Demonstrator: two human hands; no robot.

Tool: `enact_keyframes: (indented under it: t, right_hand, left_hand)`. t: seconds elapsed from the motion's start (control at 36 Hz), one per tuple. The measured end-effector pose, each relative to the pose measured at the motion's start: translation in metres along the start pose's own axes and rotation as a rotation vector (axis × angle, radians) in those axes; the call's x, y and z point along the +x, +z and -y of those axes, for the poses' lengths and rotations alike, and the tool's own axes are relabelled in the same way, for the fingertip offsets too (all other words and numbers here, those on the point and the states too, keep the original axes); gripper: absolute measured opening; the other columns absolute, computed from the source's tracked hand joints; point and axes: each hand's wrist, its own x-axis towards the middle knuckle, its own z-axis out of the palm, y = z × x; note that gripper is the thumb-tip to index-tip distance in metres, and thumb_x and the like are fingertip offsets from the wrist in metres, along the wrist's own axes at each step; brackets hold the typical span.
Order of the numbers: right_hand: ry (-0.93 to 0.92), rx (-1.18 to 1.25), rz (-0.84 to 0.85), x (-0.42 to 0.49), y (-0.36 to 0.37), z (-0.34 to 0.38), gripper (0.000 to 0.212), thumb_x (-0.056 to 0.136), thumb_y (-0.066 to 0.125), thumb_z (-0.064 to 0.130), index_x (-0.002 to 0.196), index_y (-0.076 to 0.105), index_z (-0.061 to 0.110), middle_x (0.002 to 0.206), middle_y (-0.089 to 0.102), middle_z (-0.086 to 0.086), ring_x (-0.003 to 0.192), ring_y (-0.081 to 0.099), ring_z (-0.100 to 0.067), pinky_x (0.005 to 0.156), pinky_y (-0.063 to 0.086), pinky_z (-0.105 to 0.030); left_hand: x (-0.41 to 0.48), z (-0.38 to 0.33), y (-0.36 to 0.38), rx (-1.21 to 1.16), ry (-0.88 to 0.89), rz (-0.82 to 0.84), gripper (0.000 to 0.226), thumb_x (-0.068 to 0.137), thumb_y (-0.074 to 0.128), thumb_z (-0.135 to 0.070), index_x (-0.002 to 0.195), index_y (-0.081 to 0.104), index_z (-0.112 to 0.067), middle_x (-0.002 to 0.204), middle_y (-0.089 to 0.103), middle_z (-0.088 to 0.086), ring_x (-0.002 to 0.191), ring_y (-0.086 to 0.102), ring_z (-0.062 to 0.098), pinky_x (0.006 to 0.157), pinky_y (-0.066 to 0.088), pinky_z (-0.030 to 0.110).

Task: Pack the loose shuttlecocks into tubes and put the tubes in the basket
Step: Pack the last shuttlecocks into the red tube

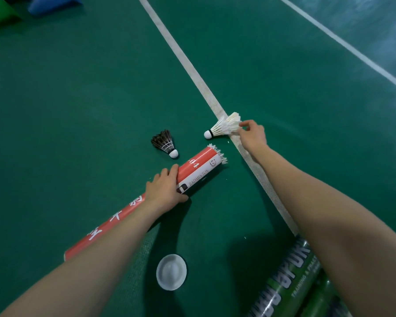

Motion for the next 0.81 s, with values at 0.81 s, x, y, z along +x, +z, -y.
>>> enact_keyframes:
  t: [0.81]
  right_hand:
    - [-0.326, -0.522, 0.060, -0.084, -0.067, -0.015, 0.040, 0.097, 0.040, 0.012, 0.138, 0.040, 0.007, 0.132, 0.051, -0.013, 0.111, 0.054, -0.027, 0.091, 0.045, -0.040]
  left_hand:
    - [-0.018, -0.006, 0.008, 0.080, 0.032, -0.034, 0.093, 0.076, 0.075, -0.039, 0.145, 0.016, -0.021, 0.130, 0.042, 0.008, 0.118, 0.045, 0.028, 0.098, 0.038, 0.045]
